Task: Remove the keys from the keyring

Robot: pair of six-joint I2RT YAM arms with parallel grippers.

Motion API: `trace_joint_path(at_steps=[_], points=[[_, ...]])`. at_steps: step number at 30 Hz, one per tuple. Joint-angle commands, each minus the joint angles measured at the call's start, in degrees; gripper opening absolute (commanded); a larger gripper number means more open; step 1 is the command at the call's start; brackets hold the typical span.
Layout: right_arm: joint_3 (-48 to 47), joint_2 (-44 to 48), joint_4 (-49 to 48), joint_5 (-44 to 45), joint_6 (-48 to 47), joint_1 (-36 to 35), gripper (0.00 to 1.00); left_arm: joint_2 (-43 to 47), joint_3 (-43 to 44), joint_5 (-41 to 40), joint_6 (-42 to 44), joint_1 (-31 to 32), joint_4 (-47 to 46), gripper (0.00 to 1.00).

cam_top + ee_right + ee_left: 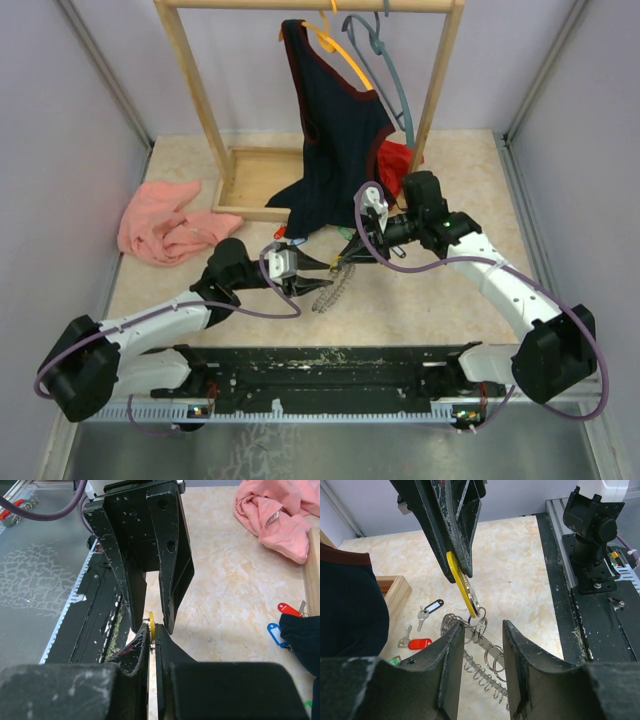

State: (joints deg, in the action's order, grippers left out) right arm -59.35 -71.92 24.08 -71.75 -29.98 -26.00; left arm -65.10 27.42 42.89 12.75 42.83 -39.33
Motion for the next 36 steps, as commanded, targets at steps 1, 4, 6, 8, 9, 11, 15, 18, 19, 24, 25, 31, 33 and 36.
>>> trace_joint_path(at_steps=[1,4,6,8,9,11,15,18,19,24,25,31,33,36], points=[[-3.3,-0.1,-1.3,-3.1,-0.9,0.5,0.0,-0.7,1.7,2.1,0.0,-0.4,0.4,0.41],[-3.3,-0.1,-1.2,-3.1,-0.8,0.5,0.0,-0.8,1.7,2.2,0.1,-0.5,0.4,0.38],[-3.3,-0.1,-1.2,-3.2,-0.9,0.5,0.0,-1.0,1.7,2.4,-0.1,-0.6,0.5,0.36],[-3.3,-0.1,-1.2,-3.2,-0.9,0.5,0.0,-1.1,1.7,2.4,-0.2,-0.6,0.5,0.35],[-3.3,0.0,-1.1,-3.1,-1.0,0.5,0.0,-1.2,1.7,2.4,-0.2,-0.6,0.5,0.35],[-3.3,0.0,-1.2,-3.2,-1.0,0.5,0.0,-1.4,1.7,2.7,-0.4,-0.6,0.5,0.34],[-3.3,0.0,-1.1,-3.4,-0.9,0.5,0.0,-1.8,1.8,3.2,-0.6,-0.7,0.5,0.33],[-3.3,0.0,-1.2,-3.4,-1.0,0.5,0.0,-2.0,1.9,3.5,-0.8,-0.8,0.5,0.29],[-3.3,0.0,-1.2,-3.4,-0.9,0.5,0.0,-2.0,1.9,3.6,-0.8,-0.9,0.5,0.29],[-3.3,-0.1,-1.2,-3.3,-0.9,0.5,0.0,-2.4,2.0,3.7,-1.3,-1.1,0.4,0.22],[-3.3,0.0,-1.2,-3.3,-0.9,0.5,0.0,-2.4,2.0,3.6,-1.3,-1.1,0.4,0.21],[-3.4,0.1,-1.0,-3.3,-1.0,0.5,0.0,-2.1,1.8,3.1,-1.7,-1.4,0.1,0.1],[-3.5,0.1,-0.9,-3.2,-1.1,0.5,0.0,-2.1,1.6,2.6,-2.4,-1.5,-0.4,0.07],[-3.6,0.2,-0.5,-3.2,-1.4,0.8,0.0,-2.1,1.5,2.5,-3.1,-1.7,-0.6,0.0]])
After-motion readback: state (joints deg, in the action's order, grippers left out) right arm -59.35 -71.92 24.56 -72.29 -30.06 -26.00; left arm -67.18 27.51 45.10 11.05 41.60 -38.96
